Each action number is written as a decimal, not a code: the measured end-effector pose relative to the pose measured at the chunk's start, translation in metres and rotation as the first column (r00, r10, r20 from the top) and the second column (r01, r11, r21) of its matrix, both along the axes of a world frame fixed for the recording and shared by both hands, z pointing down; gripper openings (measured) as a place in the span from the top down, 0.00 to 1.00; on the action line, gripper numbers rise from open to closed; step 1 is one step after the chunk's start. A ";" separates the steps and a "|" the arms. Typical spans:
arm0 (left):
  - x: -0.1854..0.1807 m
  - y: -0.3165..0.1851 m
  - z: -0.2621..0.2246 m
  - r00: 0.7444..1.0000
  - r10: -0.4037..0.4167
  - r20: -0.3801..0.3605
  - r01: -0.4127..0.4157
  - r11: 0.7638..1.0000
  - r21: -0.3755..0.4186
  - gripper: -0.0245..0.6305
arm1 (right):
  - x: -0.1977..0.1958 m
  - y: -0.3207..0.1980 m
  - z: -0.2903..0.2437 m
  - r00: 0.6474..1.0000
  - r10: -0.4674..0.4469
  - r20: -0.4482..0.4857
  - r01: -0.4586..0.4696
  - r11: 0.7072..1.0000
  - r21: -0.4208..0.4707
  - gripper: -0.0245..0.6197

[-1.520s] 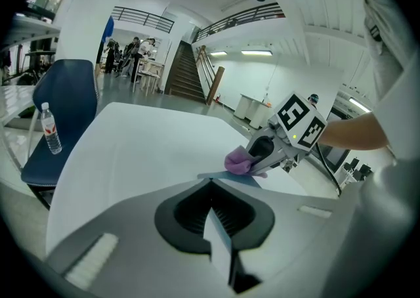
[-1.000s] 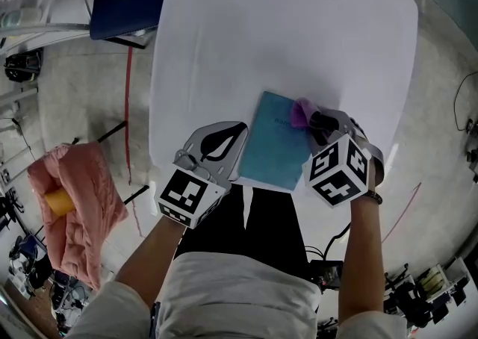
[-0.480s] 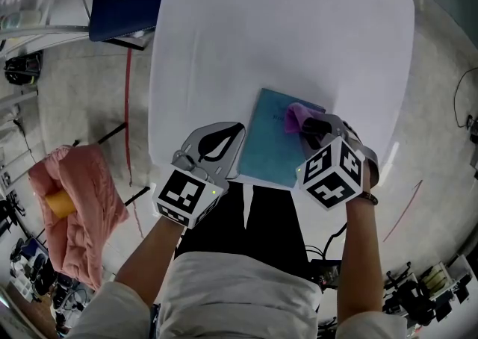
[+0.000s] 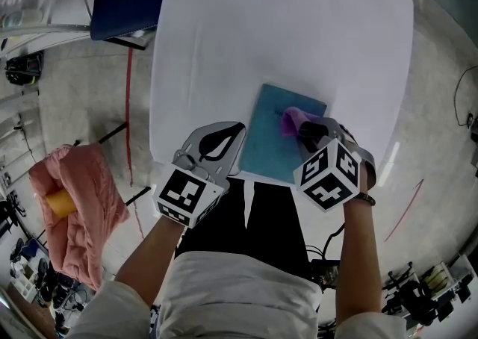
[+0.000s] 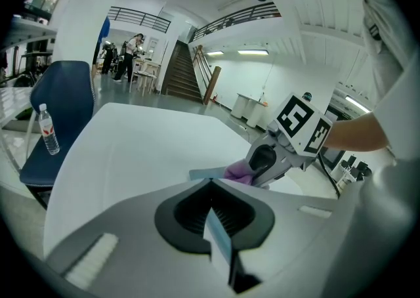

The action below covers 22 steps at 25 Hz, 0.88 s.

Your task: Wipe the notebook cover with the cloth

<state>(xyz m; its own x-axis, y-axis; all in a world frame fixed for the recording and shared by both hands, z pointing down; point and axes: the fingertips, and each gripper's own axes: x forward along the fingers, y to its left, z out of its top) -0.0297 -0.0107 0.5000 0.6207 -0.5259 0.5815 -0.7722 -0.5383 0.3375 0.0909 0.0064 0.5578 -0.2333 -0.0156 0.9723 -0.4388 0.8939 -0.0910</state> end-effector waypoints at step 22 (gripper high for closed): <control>0.007 0.026 -0.002 0.999 0.051 -0.003 -0.051 0.999 0.008 0.96 | -0.014 0.046 0.000 0.999 0.036 0.033 -0.035 0.999 -0.033 0.79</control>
<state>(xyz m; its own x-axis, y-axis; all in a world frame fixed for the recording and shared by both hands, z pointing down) -0.0226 0.0155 0.4978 0.6485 -0.4981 0.5756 -0.7428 -0.5795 0.3354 0.0773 0.0527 0.5575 -0.2661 0.0066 0.9639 -0.4666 0.8742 -0.1348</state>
